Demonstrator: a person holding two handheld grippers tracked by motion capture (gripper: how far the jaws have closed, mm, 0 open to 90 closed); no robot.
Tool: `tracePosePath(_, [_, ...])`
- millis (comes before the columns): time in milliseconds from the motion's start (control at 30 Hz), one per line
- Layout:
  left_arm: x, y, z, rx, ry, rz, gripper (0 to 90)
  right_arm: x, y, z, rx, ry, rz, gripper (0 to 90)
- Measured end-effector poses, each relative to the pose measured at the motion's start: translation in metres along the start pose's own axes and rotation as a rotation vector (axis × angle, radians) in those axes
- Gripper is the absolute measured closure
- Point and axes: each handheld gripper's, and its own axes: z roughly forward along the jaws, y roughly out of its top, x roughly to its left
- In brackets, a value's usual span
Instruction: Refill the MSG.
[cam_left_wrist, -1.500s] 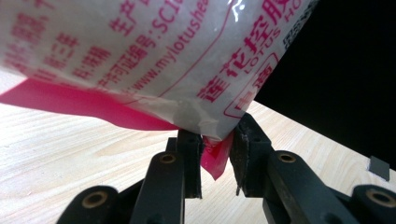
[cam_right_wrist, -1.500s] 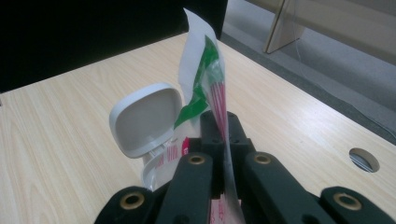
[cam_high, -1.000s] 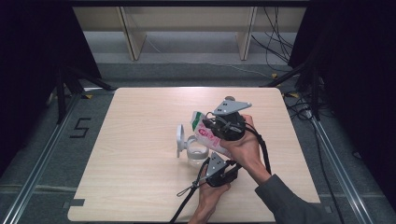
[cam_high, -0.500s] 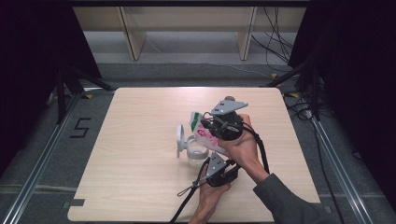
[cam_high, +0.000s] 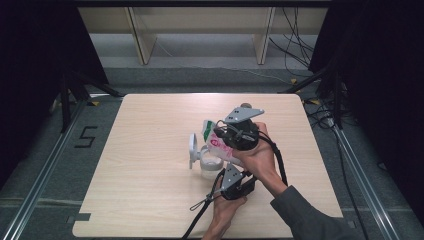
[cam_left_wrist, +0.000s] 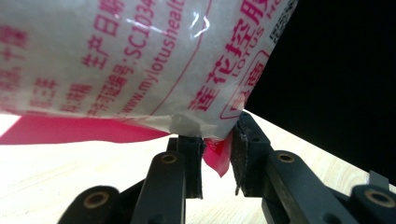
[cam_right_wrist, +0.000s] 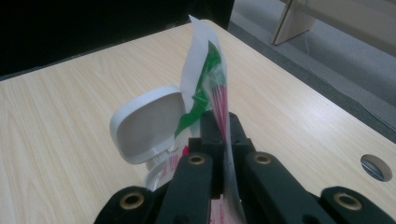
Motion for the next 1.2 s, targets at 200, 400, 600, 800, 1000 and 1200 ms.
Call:
tracePosePath(200, [0.0007,0.0002,0.0007,0.0,-0.007,-0.006,74.7,-0.0012,0.0011,0.0008,-0.009,-0.013,-0.012,90.0])
tracePosePath(400, [0.0004,0.0001,0.0012,-0.003,-0.007,-0.012,74.7,0.0004,0.0003,0.0022,-0.003,-0.007,0.009,90.0])
tracePosePath(600, [-0.0008,0.0003,0.0013,-0.003,-0.004,-0.003,74.7,0.0004,0.0,0.0041,-0.016,-0.015,0.005,90.0])
tracePosePath(800, [-0.0007,0.0001,0.0021,-0.008,-0.006,-0.003,74.7,0.0001,0.0015,0.0059,0.014,-0.002,-0.005,90.0])
tracePosePath(1000, [-0.0005,0.0002,0.0019,-0.01,-0.008,-0.001,74.8,0.0002,0.0019,0.0072,0.0,-0.01,0.001,90.0])
tracePosePath(1200, [-0.0022,0.0,0.0025,-0.022,-0.013,-0.009,74.8,-0.0005,0.0026,0.0072,0.016,0.002,0.001,90.0])
